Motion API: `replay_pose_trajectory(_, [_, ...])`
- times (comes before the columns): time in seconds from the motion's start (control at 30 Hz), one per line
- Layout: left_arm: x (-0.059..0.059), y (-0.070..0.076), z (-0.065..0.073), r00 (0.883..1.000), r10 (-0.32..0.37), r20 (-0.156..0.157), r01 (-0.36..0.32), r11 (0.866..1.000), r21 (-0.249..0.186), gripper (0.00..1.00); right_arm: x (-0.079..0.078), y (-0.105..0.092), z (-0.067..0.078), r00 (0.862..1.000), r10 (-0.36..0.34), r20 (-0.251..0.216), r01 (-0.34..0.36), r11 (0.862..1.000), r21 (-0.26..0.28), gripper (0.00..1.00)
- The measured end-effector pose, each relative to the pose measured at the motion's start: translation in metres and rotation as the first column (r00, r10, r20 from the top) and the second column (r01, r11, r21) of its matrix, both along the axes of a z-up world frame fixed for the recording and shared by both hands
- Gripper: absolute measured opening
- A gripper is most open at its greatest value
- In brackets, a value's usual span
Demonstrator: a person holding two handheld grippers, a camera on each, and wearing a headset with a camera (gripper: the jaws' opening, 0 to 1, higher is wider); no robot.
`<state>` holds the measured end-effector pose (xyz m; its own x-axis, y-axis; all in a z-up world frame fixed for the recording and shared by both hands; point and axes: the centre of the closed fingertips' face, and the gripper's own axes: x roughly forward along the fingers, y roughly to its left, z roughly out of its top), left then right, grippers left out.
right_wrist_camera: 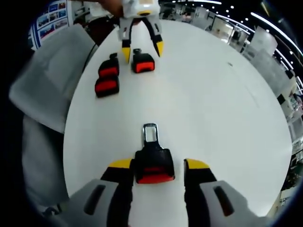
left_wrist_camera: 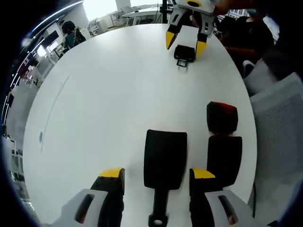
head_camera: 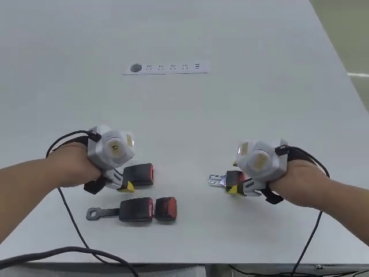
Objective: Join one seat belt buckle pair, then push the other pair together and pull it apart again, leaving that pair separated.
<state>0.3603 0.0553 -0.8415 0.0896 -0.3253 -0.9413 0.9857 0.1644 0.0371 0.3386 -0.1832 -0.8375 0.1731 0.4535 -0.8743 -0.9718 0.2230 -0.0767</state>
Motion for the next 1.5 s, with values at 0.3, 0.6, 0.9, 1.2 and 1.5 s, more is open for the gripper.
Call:
replay_pose_trajectory(0.3, [-0.006,0.001,-0.004,0.998,-0.047,-0.045,0.047,0.999,0.002,0.51,-0.008,0.000,-0.008,0.998,0.041,-0.046,-0.042,0.999,-0.008,0.36])
replay_pose_trajectory(0.6, [-0.011,-0.002,-0.004,0.992,-0.114,-0.046,0.115,0.993,0.020,0.39,-0.008,-0.001,-0.010,0.996,0.055,-0.073,-0.056,0.998,-0.004,0.35])
replay_pose_trajectory(0.9, [-0.014,-0.002,-0.004,0.992,-0.119,-0.047,0.121,0.992,0.041,0.33,-0.008,-0.001,-0.010,0.996,0.053,-0.074,-0.054,0.999,-0.004,0.35])
replay_pose_trajectory(1.2, [-0.013,-0.002,-0.005,0.987,-0.151,-0.061,0.156,0.983,0.095,0.33,-0.008,0.000,-0.010,0.996,0.053,-0.073,-0.053,0.999,0.000,0.35])
replay_pose_trajectory(1.5, [-0.014,-0.002,-0.004,0.988,-0.140,-0.061,0.147,0.982,0.118,0.33,-0.005,0.014,-0.009,0.996,0.057,-0.062,-0.057,0.998,0.000,0.35])
